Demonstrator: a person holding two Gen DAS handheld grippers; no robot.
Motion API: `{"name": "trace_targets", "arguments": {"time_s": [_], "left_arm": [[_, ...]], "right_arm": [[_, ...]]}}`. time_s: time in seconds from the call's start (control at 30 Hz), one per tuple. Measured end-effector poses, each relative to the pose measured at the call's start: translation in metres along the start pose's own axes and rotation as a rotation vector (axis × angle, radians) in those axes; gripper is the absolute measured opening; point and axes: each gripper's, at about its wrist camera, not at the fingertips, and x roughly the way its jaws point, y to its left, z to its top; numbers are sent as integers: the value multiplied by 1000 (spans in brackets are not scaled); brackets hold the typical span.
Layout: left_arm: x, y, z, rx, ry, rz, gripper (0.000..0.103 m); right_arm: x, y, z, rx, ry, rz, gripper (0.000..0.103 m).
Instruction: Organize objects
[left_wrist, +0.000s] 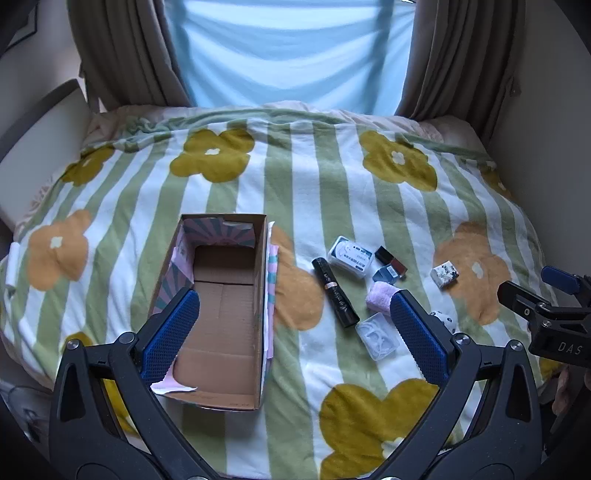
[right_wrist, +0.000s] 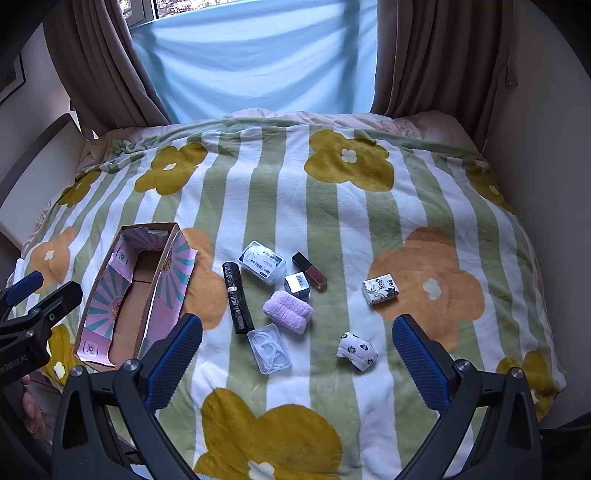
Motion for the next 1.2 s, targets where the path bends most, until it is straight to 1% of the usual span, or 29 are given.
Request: {"name": "trace_targets", "arguments": {"time_s": [0.17, 0.3, 0.4, 0.47, 0.57, 0.9, 1.2], "left_arm": [[0, 0, -2, 2, 4, -4, 102], [5, 2, -4, 11, 26, 12, 102], [10, 7, -6, -14, 49, -6, 102], [12, 9, -7, -23, 55, -4, 102], [12, 11, -8, -24, 58, 11, 102], [13, 16, -12, -17, 64, 17, 102], [12, 16, -14, -6, 63, -11, 102]], "right_arm": [[-2, 1, 2, -6, -5, -2, 102], [-2, 1, 2, -6, -3, -2, 102], [-2, 0, 1, -8, -5, -2, 102], [-2, 0, 1, -7, -4, 0, 102], [-2, 0, 1, -8, -5, 0, 102], [-2, 1, 1, -8, -5, -1, 102], [-3, 0, 0, -9, -6, -3, 102]]}}
